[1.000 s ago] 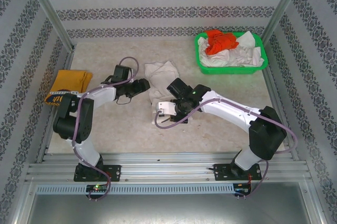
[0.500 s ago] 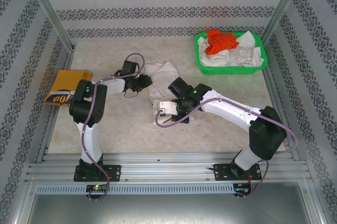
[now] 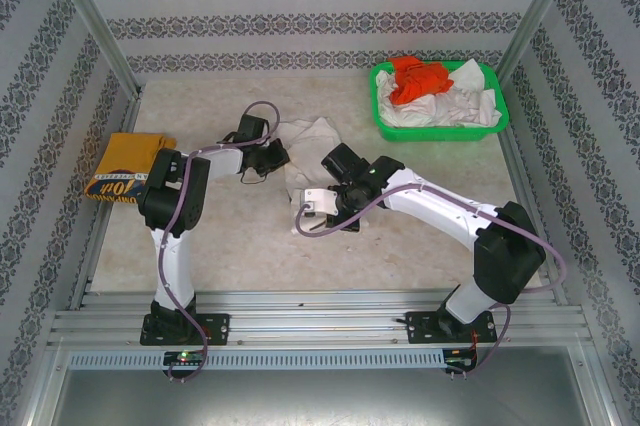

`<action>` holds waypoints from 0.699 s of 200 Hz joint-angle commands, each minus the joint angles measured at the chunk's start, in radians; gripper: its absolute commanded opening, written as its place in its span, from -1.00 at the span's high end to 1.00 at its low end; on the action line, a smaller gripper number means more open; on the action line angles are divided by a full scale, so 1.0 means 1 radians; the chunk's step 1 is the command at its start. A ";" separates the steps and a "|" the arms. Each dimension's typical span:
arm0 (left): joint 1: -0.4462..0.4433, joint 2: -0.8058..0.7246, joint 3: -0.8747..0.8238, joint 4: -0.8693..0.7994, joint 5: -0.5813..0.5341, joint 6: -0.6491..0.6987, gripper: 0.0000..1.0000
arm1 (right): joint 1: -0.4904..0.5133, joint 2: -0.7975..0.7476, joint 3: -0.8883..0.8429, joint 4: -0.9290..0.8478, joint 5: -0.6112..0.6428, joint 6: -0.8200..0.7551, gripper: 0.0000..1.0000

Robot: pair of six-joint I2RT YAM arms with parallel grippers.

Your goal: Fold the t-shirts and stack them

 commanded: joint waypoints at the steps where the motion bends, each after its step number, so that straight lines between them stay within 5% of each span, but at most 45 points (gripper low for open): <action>1: -0.025 0.013 -0.024 0.006 0.029 -0.003 1.00 | 0.002 -0.050 0.038 -0.029 -0.057 0.008 1.00; 56: -0.030 -0.037 -0.152 0.080 0.050 -0.030 1.00 | -0.013 -0.038 0.143 -0.090 -0.029 -0.039 1.00; 140: 0.000 0.043 -0.170 0.106 0.072 -0.074 1.00 | -0.126 0.180 0.444 -0.140 0.027 -0.157 1.00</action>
